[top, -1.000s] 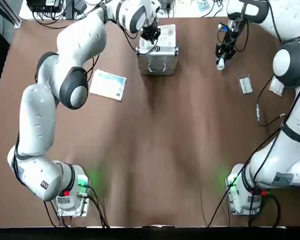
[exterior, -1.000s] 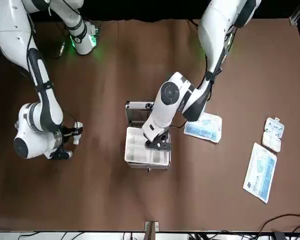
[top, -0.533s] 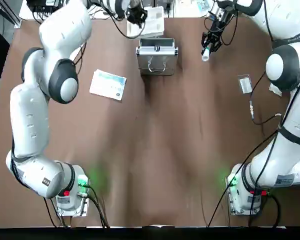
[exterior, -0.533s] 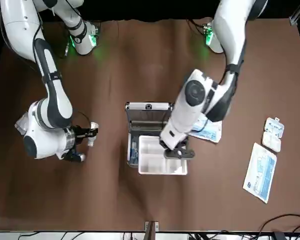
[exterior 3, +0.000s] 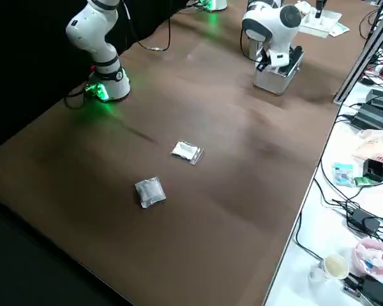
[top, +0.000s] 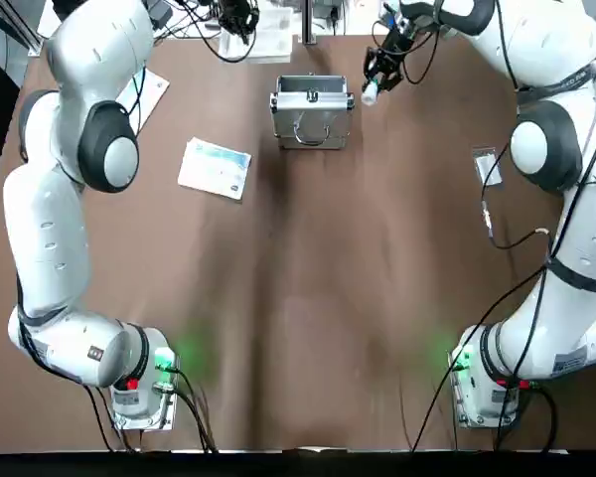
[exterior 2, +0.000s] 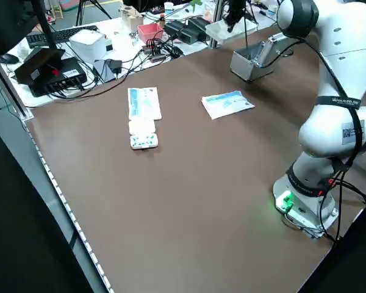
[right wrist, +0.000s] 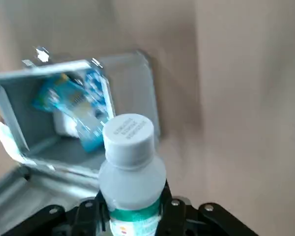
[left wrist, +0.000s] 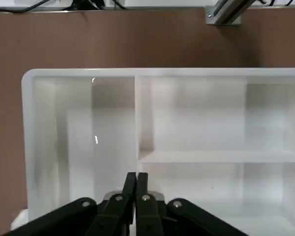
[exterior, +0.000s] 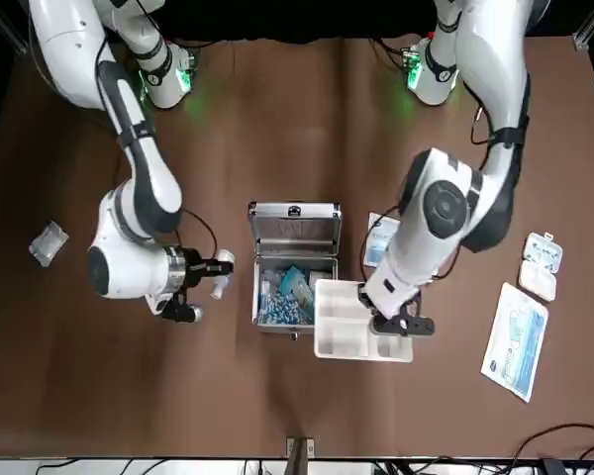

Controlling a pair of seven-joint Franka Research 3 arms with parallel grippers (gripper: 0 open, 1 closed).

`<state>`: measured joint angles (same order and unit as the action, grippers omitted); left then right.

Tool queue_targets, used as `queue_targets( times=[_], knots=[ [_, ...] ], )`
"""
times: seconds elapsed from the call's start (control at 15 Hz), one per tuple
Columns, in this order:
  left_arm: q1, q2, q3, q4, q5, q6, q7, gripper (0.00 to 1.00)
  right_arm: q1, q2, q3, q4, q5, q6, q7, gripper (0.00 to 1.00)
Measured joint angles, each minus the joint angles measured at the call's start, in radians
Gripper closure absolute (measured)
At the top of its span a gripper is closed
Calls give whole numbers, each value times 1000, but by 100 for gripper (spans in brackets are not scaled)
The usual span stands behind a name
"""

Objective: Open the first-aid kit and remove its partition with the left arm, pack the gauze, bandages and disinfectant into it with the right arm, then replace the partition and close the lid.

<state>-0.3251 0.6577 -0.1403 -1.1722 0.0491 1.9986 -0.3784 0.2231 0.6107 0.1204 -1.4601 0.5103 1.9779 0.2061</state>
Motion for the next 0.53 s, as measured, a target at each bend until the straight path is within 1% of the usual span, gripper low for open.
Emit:
queue_targets(
  times=[0.2, 0.33, 0.53],
  knots=[
    [55, 10, 1, -17, 0, -11, 119, 96, 37, 14, 0, -1, 55, 139, 13, 60],
    [81, 37, 2, -24, 0, -12, 190, 96, 67, 29, 0, -1, 91, 219, 13, 60],
    [111, 88, 4, -25, 0, -11, 292, 96, 127, 55, 0, -1, 100, 285, 63, 60]
  ],
)
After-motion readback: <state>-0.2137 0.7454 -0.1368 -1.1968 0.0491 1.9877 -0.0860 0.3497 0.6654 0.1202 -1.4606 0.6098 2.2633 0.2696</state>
